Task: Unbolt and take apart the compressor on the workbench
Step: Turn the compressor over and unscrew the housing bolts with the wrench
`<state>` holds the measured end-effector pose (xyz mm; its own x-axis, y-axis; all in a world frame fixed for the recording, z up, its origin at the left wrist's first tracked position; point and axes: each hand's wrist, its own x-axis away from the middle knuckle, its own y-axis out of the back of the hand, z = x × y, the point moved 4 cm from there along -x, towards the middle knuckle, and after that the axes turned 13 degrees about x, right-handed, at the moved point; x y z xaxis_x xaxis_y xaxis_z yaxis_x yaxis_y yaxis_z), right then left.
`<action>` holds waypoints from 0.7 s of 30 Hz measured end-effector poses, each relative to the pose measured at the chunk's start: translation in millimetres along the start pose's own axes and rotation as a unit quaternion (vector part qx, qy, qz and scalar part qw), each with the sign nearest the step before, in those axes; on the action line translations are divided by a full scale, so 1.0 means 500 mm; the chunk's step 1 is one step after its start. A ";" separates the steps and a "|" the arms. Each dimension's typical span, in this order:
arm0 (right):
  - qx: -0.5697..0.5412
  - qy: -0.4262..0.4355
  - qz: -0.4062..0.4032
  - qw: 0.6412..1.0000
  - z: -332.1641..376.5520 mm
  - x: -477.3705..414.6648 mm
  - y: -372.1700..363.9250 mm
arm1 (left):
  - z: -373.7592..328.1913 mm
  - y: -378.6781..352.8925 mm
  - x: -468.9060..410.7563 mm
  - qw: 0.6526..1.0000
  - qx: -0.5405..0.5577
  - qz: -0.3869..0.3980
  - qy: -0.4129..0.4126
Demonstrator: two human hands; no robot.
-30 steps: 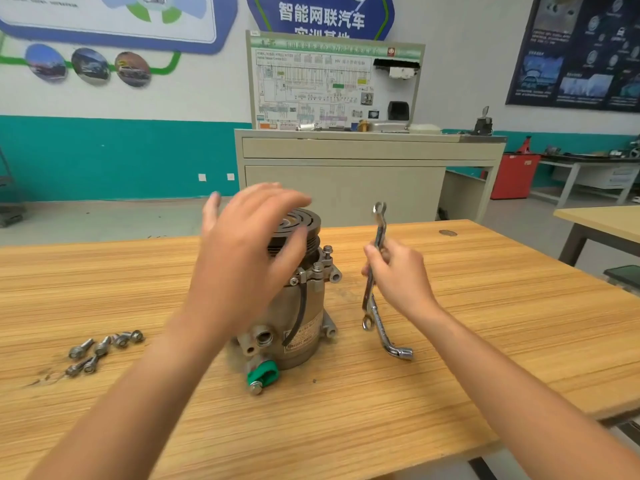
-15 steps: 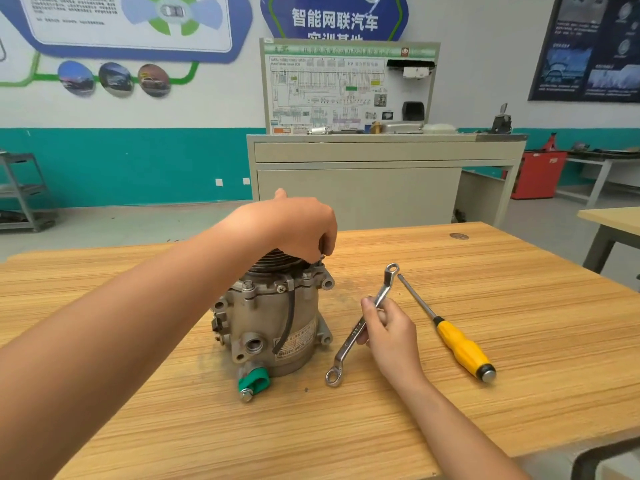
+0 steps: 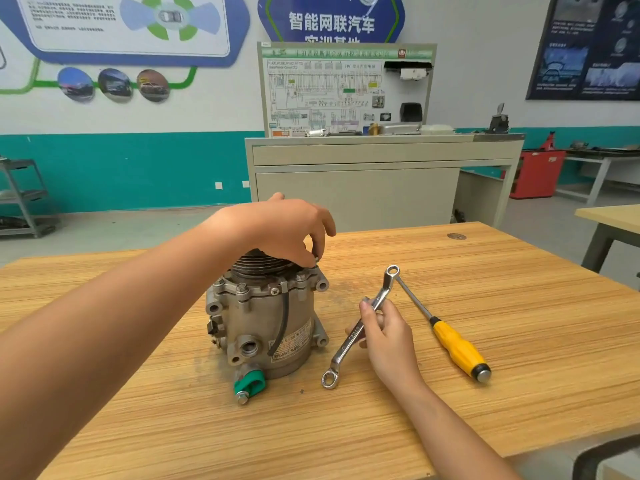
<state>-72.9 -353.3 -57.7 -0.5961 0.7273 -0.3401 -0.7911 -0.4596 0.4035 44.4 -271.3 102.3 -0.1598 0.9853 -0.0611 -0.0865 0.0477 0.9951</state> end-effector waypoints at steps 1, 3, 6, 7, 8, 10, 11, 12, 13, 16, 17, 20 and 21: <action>-0.020 0.001 0.007 1.000 0.006 0.003 -0.001 | -0.002 0.005 0.003 1.000 0.005 -0.008 -0.001; -0.058 0.014 0.012 0.998 0.022 0.008 0.002 | -0.003 0.025 0.022 0.996 0.064 -0.054 -0.006; -0.048 0.065 -0.014 0.997 0.059 0.008 0.028 | 0.022 0.057 0.097 0.946 0.257 -0.198 0.004; -0.003 0.096 -0.026 0.995 0.073 0.005 0.042 | 0.034 0.056 0.132 0.912 0.312 -0.265 0.018; 0.065 0.129 -0.032 0.989 0.091 0.002 0.055 | 0.048 0.043 0.168 0.872 0.349 -0.340 0.040; 0.236 0.178 -0.014 0.955 0.124 -0.005 0.071 | 0.067 -0.014 0.235 0.793 0.375 -0.468 0.108; 0.322 0.187 -0.006 0.928 0.138 -0.008 0.075 | 0.069 -0.050 0.257 0.765 0.372 -0.504 0.147; 0.398 0.192 -0.003 0.897 0.152 -0.012 0.078 | 0.070 -0.085 0.270 0.749 0.370 -0.517 0.184; 0.461 0.195 -0.001 0.865 0.165 -0.013 0.078 | 0.068 -0.116 0.275 0.745 0.372 -0.513 0.210; 0.563 0.213 0.022 0.799 0.202 -0.013 0.068 | 0.068 -0.162 0.269 0.760 0.372 -0.488 0.214; 0.583 0.220 0.027 0.782 0.215 -0.014 0.065 | 0.072 -0.163 0.267 0.762 0.367 -0.494 0.204; 0.652 0.253 0.040 0.713 0.258 -0.020 0.060 | 0.089 -0.169 0.263 0.744 0.373 -0.521 0.188; 0.677 0.271 0.046 0.683 0.273 -0.021 0.058 | 0.095 -0.179 0.262 0.735 0.387 -0.523 0.191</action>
<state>-71.0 -304.7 73.7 -0.8878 0.2631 -0.3776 -0.1146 0.6682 0.7351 77.7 -138.6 8.8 -0.6816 0.2319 -0.6940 0.2028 0.9712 0.1254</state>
